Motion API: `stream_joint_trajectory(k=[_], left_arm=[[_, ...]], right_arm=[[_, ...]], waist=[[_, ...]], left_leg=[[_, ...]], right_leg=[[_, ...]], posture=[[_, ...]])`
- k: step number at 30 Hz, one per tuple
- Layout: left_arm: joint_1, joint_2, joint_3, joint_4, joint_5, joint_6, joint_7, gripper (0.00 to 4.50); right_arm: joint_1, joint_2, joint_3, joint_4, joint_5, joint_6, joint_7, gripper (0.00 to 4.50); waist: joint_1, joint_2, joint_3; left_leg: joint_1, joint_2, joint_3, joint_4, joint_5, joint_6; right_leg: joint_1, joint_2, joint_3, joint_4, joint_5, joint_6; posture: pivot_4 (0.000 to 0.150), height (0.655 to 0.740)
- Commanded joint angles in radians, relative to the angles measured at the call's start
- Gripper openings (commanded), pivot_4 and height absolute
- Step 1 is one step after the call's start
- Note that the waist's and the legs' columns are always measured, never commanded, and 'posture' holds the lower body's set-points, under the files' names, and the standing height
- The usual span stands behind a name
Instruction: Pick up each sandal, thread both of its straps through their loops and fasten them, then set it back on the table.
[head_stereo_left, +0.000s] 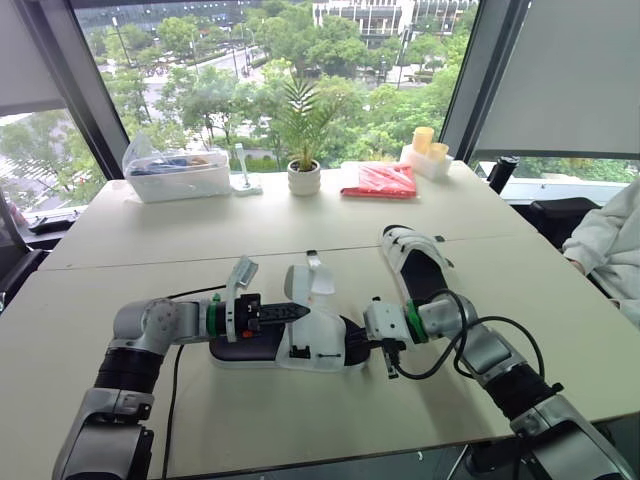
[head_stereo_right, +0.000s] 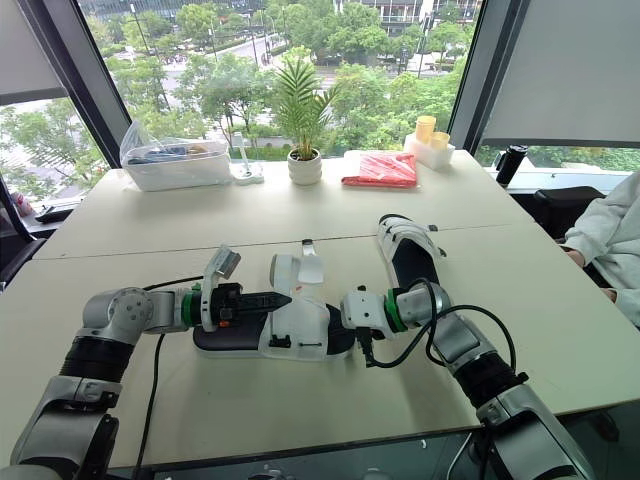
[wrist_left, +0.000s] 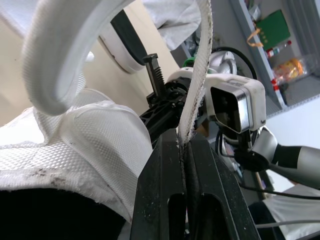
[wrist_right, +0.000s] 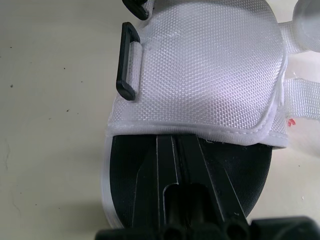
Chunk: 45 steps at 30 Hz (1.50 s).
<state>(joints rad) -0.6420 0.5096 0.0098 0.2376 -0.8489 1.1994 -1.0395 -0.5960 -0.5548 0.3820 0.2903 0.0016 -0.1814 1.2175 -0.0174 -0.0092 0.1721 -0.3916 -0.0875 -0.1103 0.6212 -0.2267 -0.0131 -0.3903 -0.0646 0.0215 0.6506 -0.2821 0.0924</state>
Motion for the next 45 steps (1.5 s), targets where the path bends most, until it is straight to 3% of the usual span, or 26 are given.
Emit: stream_joint_trajectory(k=[1, 20, 30, 34, 40, 45], left_arm=[[0.0, 0.029, -0.027, -0.089, 0.005, -0.035, -0.065, 0.05], [-0.001, 0.087, -0.153, -0.063, 0.182, -0.236, -0.213, 0.05], [0.099, 0.111, -0.223, -0.114, 0.322, -0.494, -0.295, 0.05], [0.118, 0.119, -0.22, -0.127, 0.337, -0.522, -0.297, 1.31], [0.205, 0.261, -0.128, -0.306, 0.203, -0.394, -0.375, 4.36], [0.354, 0.362, -0.103, -0.428, 0.204, -0.448, -0.402, 4.47]], right_arm=[[0.02, -0.007, 0.018, 0.023, -0.049, 0.026, -0.013, 0.0], [0.018, -0.008, 0.019, 0.019, -0.048, 0.031, -0.009, 0.0], [0.019, -0.009, 0.021, 0.018, -0.047, 0.032, -0.008, 0.0], [0.019, -0.008, 0.022, 0.018, -0.047, 0.032, -0.008, 0.0], [0.022, -0.008, 0.024, 0.014, -0.048, 0.033, -0.008, 0.0], [0.023, -0.01, 0.025, 0.014, -0.048, 0.03, -0.008, 0.0]], waist=[[0.0, 0.0, 0.0], [0.0, 0.0, 0.0], [0.0, 0.0, 0.0], [0.002, 0.0, 0.0], [-0.003, 0.0, 0.001], [0.003, 0.001, 0.001]], left_leg=[[0.0, 0.0, 0.0, 0.0, 0.0, 0.0], [0.0, 0.0, 0.0, -0.002, 0.0, 0.0], [0.0, 0.001, 0.0, -0.006, 0.0, 0.0], [0.0, 0.001, 0.0, -0.006, 0.0, 0.0], [0.0, 0.001, 0.0, -0.007, 0.0, 0.0], [-0.001, 0.001, 0.0, -0.008, 0.0, 0.0]], right_leg=[[0.0, 0.0, 0.0, 0.0, 0.0, 0.0], [0.0, 0.0, 0.0, -0.002, -0.001, -0.001], [-0.002, 0.0, 0.0, -0.004, -0.001, -0.001], [-0.001, 0.0, 0.0, -0.004, -0.002, -0.003], [-0.002, 0.0, 0.001, -0.004, -0.002, -0.003], [-0.003, -0.001, 0.001, -0.004, -0.002, -0.005]], posture=[[0.15, 0.74], [0.15, 0.74], [0.15, 0.74], [0.15, 0.74], [0.15, 0.74], [0.15, 0.74]])
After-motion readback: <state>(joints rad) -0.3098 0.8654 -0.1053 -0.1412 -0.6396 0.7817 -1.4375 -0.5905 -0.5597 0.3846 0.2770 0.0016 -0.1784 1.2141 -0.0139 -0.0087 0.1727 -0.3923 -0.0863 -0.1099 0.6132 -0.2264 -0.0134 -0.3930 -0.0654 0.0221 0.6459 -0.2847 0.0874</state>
